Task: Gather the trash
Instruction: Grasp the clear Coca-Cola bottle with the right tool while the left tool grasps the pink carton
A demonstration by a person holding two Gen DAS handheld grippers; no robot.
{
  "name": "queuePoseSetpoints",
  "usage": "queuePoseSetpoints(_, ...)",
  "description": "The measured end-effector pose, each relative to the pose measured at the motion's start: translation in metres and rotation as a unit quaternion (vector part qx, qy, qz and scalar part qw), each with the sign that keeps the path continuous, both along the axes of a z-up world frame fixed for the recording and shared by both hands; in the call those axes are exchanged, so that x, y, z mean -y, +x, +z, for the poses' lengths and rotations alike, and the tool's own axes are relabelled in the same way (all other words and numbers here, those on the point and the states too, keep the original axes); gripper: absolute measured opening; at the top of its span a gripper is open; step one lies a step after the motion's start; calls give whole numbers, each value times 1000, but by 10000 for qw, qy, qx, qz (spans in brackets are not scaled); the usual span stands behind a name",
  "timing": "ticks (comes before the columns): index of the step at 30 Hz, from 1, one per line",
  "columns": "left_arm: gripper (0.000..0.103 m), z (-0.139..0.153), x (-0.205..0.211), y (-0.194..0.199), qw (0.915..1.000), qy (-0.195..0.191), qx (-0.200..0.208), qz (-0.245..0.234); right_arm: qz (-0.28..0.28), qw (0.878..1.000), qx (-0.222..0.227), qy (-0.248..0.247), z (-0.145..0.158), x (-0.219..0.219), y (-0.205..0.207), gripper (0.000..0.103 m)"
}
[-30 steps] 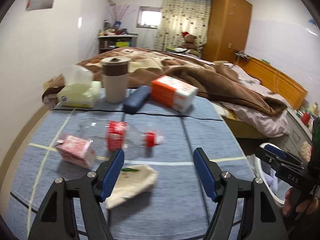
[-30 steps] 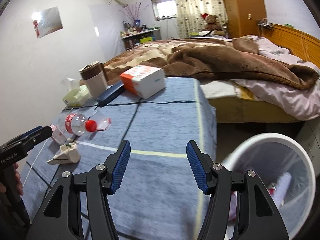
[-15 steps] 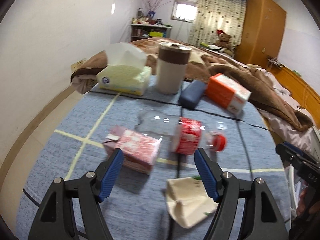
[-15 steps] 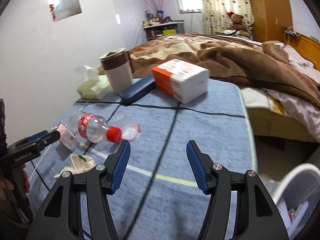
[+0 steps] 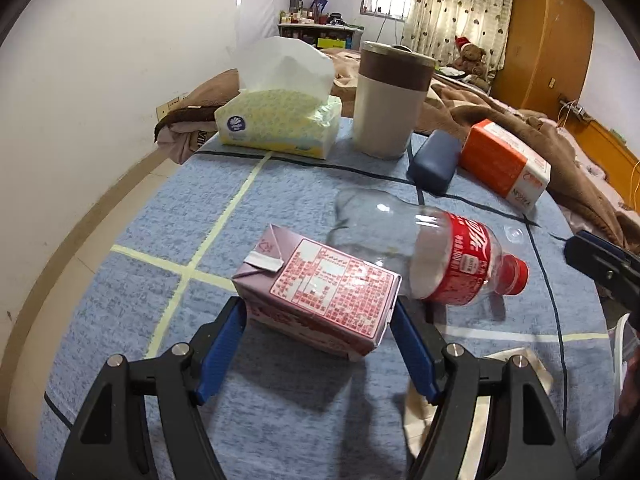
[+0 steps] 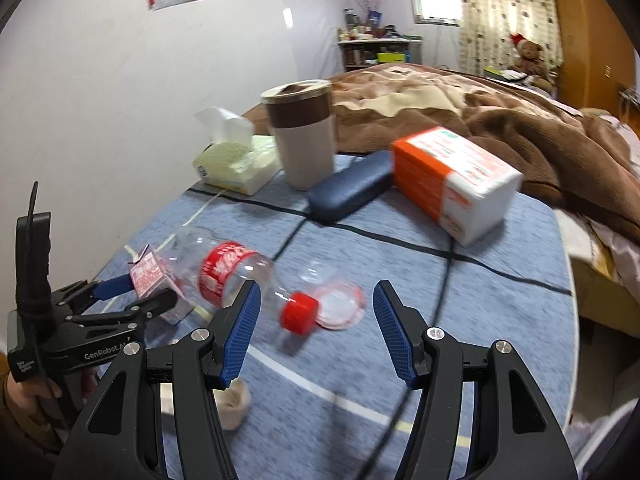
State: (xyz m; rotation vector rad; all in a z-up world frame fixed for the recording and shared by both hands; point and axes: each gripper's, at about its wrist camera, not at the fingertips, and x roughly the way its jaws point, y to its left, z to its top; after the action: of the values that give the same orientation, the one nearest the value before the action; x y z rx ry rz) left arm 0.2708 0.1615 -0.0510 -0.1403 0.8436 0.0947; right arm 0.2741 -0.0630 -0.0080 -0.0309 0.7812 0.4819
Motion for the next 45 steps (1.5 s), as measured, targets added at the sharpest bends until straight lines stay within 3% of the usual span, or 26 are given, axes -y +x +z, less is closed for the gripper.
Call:
queuePoseSetpoints(12, 75, 9, -44, -13, 9994, 298, 19, 177, 717, 9973, -43, -148, -8, -46, 9, 61)
queuePoseSetpoints(15, 75, 12, -55, -19, 9990, 326, 28, 321, 976, 9950, -74, -200, -10, -57, 12, 69)
queuePoseSetpoints(22, 79, 34, -62, -22, 9985, -307, 403, 218, 1453, 9869, -38, -700, -12, -81, 19, 71)
queuePoseSetpoints(26, 79, 28, -56, -4, 9988, -382, 272, 146, 1650, 9817, -34, -950, -16, -86, 17, 71)
queuePoseSetpoints(30, 79, 12, -59, 7, 9973, -681, -12, 265, 1623, 9792, 16, -1219, -20, -91, 19, 72)
queuePoseSetpoints(36, 79, 0, -61, 14, 9984, -350, -178, 418, 1548, 9773, -288, -1417, -30, -93, 30, 72)
queuePoseSetpoints(40, 79, -2, -65, 12, 9981, -358, -169, 473, 1455, 9820, -408, -1134, -29, -91, 33, 72)
queuePoseSetpoints(45, 62, -3, -63, 14, 9988, -271, -141, 377, 1271, 9855, -404, -1044, -30, -92, 34, 72)
